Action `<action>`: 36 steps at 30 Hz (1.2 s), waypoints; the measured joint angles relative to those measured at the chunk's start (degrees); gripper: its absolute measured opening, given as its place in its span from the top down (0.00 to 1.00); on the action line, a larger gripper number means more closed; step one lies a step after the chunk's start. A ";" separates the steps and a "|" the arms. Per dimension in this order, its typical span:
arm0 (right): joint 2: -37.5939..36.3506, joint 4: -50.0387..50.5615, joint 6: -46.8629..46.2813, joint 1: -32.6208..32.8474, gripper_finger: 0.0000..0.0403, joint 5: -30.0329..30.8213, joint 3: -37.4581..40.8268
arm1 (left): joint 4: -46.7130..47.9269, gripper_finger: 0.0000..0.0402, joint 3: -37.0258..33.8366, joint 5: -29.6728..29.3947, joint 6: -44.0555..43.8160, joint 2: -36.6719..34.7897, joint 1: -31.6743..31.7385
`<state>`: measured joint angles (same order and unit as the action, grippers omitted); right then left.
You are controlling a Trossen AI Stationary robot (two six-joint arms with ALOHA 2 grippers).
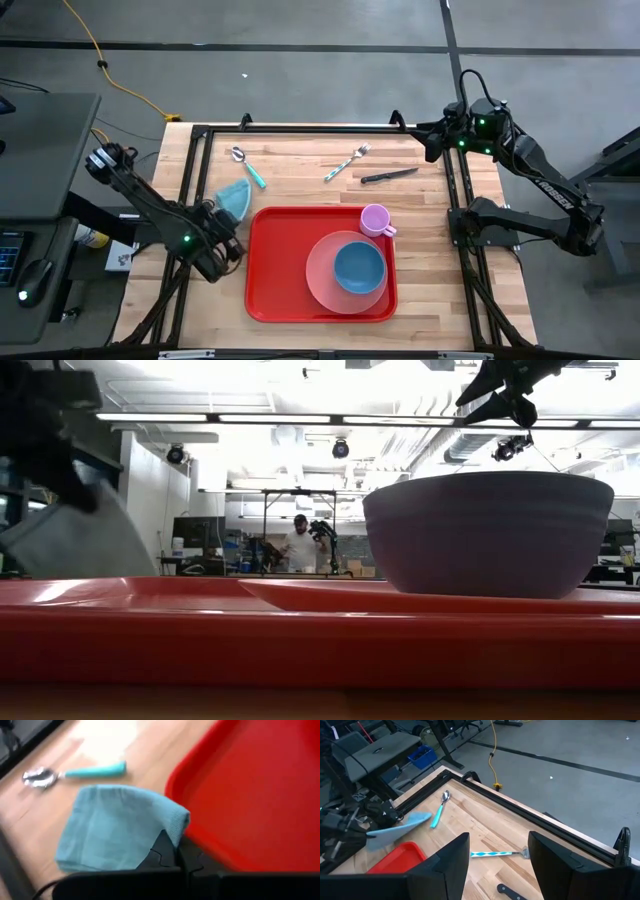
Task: Set up tray
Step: Put the blue napkin on the red serving tray to the left of the pink plate
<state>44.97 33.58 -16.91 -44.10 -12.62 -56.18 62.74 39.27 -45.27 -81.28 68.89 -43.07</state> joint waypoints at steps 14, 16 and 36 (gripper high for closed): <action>0.00 -0.02 0.44 0.02 0.55 0.07 0.00 | -31.77 0.97 0.07 -9.44 23.89 0.03 0.00; 0.00 -0.02 0.46 0.02 0.55 0.09 0.00 | -36.89 0.97 0.09 -6.32 29.44 0.22 0.66; 0.04 0.54 0.55 0.00 0.55 -0.68 0.00 | -57.21 0.97 0.55 23.83 42.05 17.31 8.57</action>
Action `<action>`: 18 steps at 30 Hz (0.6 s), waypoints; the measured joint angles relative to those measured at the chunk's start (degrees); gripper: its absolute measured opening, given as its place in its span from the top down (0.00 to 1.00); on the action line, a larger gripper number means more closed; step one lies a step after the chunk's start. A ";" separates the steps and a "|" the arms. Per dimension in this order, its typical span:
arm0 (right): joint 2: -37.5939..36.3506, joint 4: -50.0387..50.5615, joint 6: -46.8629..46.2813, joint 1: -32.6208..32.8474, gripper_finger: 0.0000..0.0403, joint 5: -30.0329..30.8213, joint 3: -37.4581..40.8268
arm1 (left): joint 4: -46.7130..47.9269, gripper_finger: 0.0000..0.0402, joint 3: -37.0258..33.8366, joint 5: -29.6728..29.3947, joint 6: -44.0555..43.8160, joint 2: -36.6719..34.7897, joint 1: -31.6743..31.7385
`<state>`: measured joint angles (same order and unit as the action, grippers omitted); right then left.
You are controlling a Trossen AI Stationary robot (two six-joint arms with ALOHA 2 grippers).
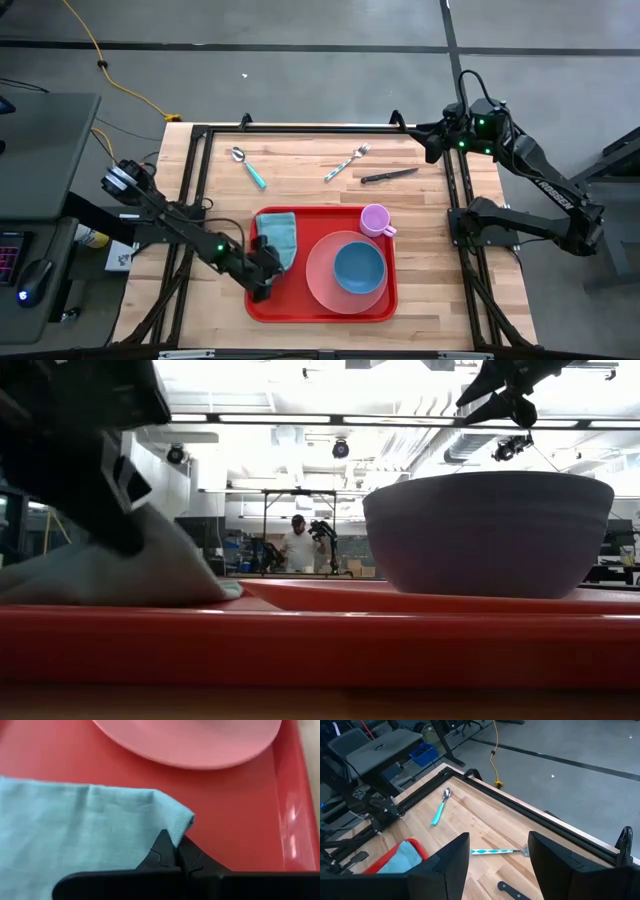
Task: Set up tray
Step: Put the blue napkin on the red serving tray to the left of the pink plate
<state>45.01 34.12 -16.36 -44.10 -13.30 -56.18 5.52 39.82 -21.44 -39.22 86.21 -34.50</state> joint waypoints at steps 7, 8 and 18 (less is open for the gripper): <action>0.00 0.42 0.43 0.02 0.55 0.00 0.00 | 1.33 0.97 4.94 3.07 2.96 4.26 0.02; 0.00 0.42 0.65 0.00 0.55 0.00 0.00 | 1.56 0.97 5.99 3.33 3.21 4.98 0.02; 0.02 0.47 1.82 0.02 0.55 -0.18 0.00 | 12.08 0.97 13.04 6.96 0.84 10.27 0.04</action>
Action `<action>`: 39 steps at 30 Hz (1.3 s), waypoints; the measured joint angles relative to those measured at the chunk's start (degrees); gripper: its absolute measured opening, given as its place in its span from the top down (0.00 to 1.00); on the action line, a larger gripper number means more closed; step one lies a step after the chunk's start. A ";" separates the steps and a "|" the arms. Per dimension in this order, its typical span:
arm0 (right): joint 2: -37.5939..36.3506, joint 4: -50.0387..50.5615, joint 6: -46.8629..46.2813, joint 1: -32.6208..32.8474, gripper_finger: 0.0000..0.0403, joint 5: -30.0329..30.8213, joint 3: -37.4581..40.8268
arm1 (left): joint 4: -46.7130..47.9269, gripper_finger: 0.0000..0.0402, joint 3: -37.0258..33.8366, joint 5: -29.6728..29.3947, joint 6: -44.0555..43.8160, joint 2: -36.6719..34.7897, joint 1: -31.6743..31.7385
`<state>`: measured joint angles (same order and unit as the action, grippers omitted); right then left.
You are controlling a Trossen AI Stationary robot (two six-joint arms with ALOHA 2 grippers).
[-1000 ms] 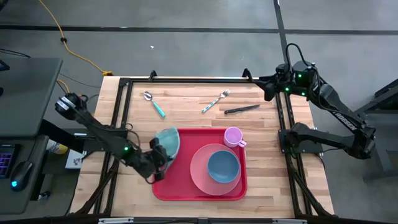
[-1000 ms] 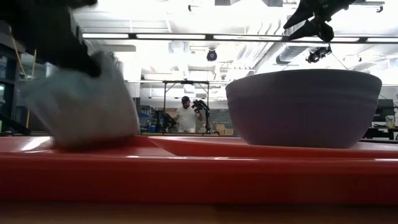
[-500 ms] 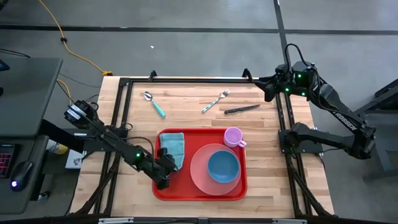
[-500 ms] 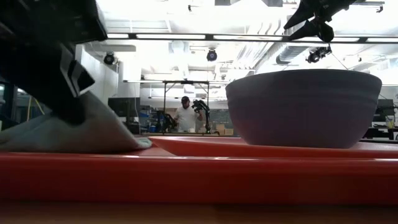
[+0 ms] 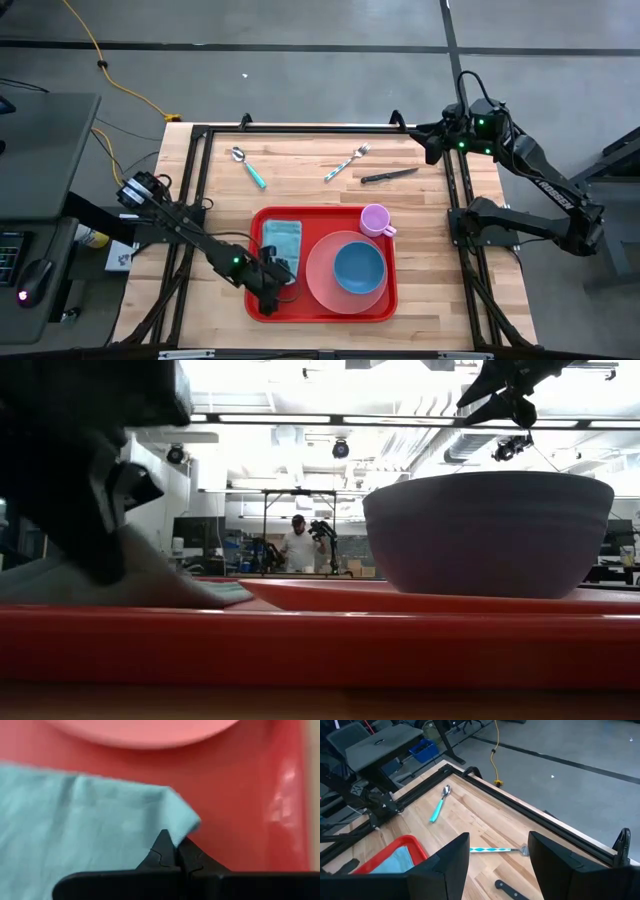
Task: Set up tray
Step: Put the blue napkin on the red serving tray to the left of the pink plate, then put the black knife on the blue napkin
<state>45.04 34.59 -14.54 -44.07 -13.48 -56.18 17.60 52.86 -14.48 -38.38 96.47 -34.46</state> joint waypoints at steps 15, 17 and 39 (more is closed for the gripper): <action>0.00 0.61 1.87 -0.02 0.55 0.00 0.00 | -2.68 0.97 0.07 3.23 -4.93 0.34 0.00; 0.00 0.77 2.14 0.00 0.55 -0.01 0.00 | -2.76 0.97 0.07 3.23 -4.97 0.34 0.00; 0.00 1.25 4.33 -0.01 0.55 0.01 0.00 | -11.33 0.53 0.04 6.86 -4.32 0.32 0.00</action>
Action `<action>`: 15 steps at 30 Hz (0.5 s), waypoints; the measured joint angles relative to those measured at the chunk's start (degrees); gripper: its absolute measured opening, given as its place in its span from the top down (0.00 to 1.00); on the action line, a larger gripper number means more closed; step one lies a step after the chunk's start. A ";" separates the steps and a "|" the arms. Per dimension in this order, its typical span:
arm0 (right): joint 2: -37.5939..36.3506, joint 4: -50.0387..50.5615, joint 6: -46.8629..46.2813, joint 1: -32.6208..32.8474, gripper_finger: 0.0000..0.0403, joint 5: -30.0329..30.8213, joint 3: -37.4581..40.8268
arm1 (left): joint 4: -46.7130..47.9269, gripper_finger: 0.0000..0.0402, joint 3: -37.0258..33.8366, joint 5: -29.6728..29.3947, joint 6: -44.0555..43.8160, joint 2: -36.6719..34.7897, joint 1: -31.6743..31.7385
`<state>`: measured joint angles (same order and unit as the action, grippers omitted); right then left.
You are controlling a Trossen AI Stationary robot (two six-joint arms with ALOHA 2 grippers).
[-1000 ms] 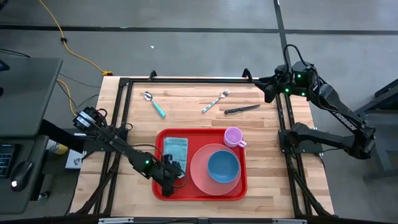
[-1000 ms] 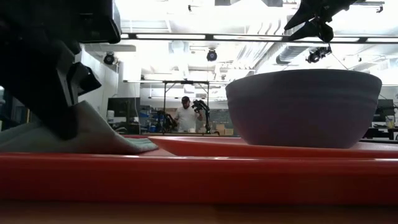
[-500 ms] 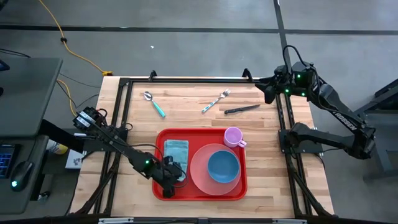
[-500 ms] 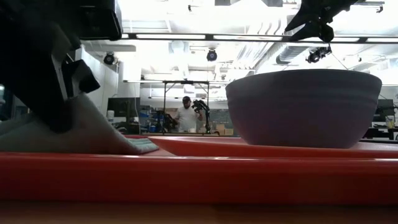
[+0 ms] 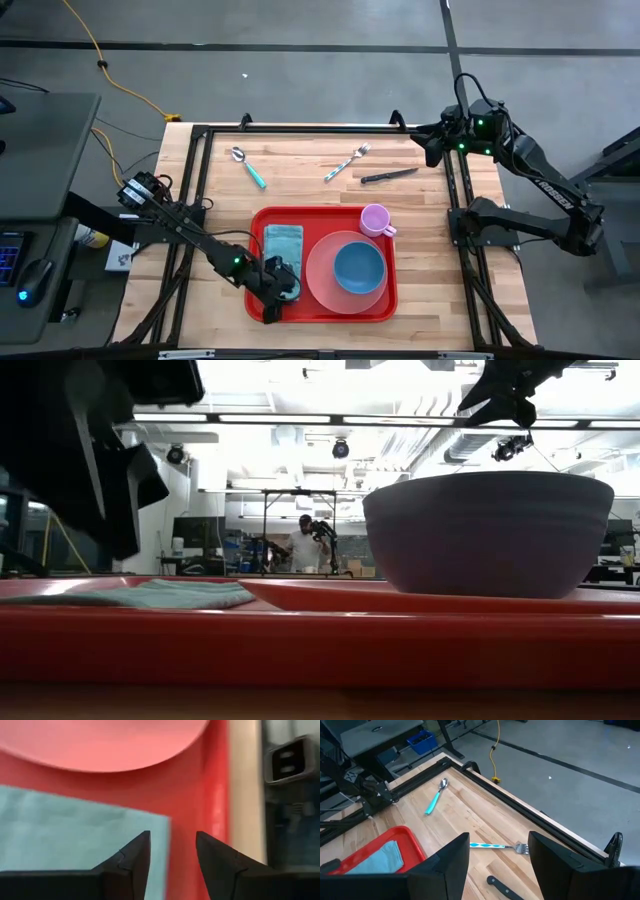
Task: Set up tray
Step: Put the black knife on the blue napkin
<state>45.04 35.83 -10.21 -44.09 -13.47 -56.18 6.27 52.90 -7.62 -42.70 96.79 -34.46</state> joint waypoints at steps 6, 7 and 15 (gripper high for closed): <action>0.00 -0.01 0.22 0.00 0.55 0.00 0.00 | -3.13 0.56 0.00 1.62 -0.61 -0.21 0.20; 0.00 -0.02 0.22 0.00 0.55 0.00 0.00 | -2.97 0.57 0.00 1.80 -0.59 -0.42 0.52; 0.00 -0.02 0.17 0.00 0.55 -0.18 0.00 | -3.02 0.61 0.68 7.00 3.70 -2.12 6.29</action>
<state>45.04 35.81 -10.04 -44.08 -13.66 -56.18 3.25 53.59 -0.62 -39.00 94.67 -28.17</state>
